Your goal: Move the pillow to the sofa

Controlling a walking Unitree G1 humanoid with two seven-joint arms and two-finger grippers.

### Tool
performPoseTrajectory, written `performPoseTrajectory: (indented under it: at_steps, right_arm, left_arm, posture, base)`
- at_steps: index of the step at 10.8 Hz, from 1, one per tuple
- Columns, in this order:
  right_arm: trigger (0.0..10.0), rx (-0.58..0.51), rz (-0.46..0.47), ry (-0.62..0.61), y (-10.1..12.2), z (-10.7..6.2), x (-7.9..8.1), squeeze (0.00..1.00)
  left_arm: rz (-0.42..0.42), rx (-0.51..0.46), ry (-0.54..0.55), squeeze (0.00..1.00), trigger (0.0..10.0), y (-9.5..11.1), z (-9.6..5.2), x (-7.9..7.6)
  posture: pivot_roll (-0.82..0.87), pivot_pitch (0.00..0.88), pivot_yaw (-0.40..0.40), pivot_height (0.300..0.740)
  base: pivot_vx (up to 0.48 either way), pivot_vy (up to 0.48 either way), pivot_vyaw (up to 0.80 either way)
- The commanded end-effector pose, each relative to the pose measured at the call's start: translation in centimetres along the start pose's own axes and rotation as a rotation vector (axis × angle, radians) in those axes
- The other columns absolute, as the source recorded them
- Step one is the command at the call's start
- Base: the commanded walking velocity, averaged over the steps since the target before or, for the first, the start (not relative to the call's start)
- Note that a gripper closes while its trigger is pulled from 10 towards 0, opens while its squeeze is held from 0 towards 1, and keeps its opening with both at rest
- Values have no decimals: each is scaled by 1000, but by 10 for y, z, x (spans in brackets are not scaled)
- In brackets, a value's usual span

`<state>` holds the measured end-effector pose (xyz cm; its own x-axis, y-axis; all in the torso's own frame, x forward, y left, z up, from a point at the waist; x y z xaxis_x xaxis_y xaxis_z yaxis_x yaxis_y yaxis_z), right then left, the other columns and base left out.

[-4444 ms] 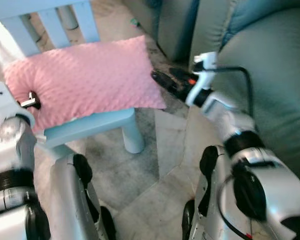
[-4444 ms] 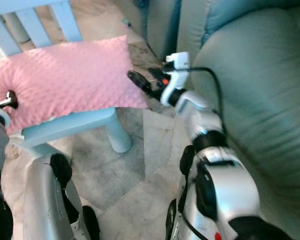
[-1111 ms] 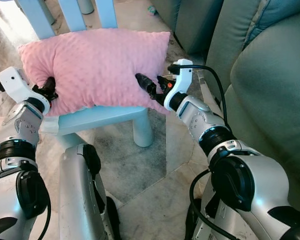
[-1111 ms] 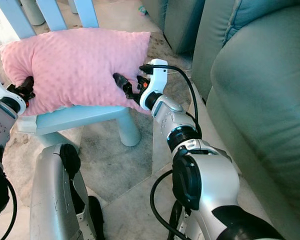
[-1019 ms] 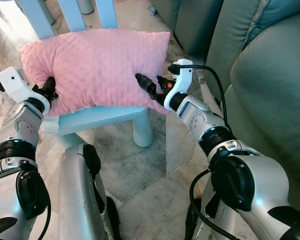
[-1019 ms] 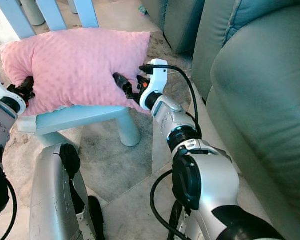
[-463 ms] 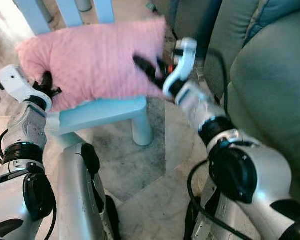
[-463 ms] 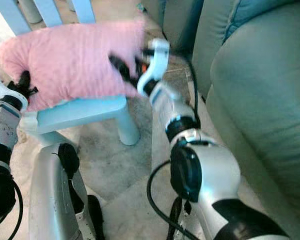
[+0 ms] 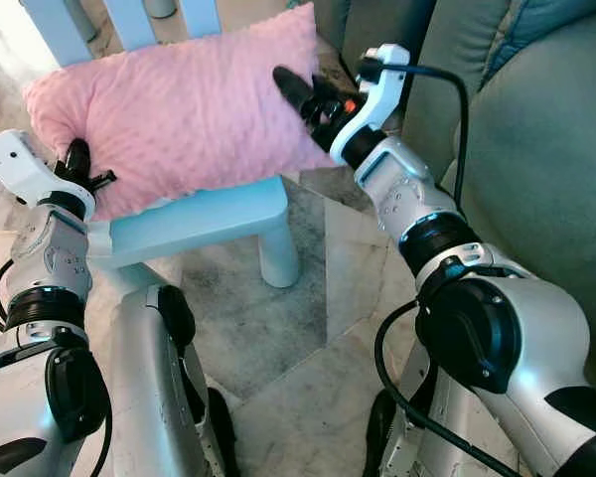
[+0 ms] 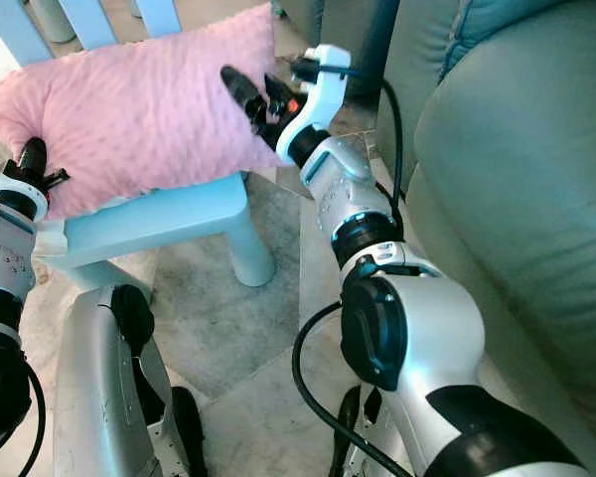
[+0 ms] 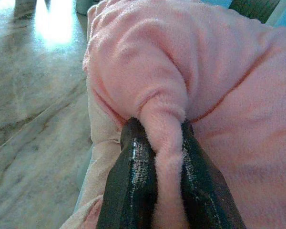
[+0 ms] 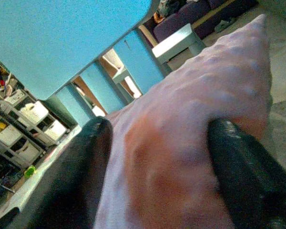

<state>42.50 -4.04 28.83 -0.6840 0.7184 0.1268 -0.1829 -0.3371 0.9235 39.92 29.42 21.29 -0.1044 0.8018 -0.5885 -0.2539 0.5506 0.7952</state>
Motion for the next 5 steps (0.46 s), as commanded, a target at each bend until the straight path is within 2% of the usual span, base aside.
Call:
performPoseTrajectory:
  at_steps: [1,5]
  right_arm:
    - [0,-8,-68,38,7,5,6,0]
    - [0,17,-85,68,-1,4,10,0]
  left_arm:
    - [8,21,34,0,0,-7,-4,10]
    - [9,19,36,0,0,-7,-4,10]
  posture:
    - [193,356,18,319]
    - [196,359,20,319]
  base:
    - [0,0,0]
    - [0,0,0]
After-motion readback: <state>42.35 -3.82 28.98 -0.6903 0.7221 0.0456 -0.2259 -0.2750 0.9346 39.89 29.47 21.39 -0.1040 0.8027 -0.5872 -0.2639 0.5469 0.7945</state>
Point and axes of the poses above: a point about 5 cm out from each wrist's last joint towards the gripper, its own z axis pointing out of the wrist towards the gripper, its own y axis along the axis of the wrist's last joint, x = y × z, the point moved 2 cm from there along z, pointing out of the wrist towards the gripper, and after that the axes turned 13 degrees about -z, right-handed, at the moved point
